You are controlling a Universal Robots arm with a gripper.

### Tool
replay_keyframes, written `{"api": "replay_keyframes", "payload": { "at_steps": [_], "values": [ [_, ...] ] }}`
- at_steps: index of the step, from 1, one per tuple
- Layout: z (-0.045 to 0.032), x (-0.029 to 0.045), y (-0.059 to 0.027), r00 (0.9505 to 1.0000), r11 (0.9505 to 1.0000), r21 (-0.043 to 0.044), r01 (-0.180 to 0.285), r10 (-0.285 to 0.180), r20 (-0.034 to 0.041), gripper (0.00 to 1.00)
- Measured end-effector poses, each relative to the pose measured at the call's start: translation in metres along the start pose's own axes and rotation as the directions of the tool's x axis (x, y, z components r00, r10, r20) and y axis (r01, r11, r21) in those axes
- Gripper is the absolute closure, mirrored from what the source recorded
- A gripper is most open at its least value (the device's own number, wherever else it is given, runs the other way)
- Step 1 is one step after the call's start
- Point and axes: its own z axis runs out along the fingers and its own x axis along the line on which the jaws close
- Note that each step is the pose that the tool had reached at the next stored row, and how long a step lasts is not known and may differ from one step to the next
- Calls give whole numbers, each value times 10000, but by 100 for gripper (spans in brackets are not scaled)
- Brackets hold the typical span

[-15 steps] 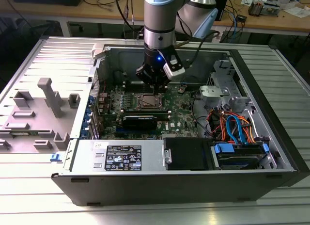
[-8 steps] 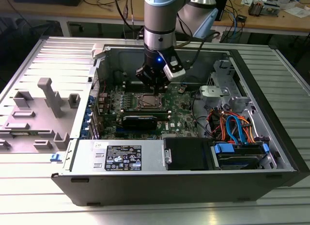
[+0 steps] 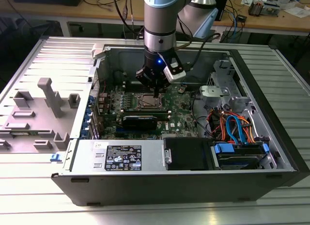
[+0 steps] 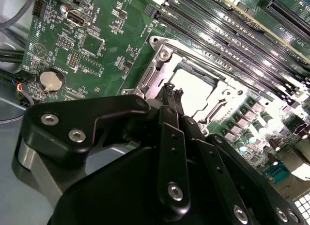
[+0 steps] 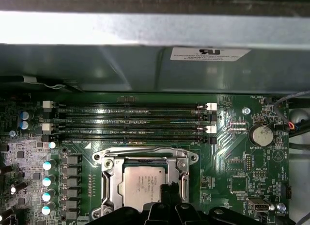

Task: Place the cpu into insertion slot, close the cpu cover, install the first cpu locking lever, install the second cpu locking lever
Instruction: 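Install the second cpu locking lever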

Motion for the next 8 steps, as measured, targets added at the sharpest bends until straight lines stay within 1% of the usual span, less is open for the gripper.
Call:
{"api": "replay_keyframes", "payload": {
  "at_steps": [8],
  "values": [
    [0, 0, -3, 10000, 10000, 0, 0, 0, 0, 89]
  ]
}}
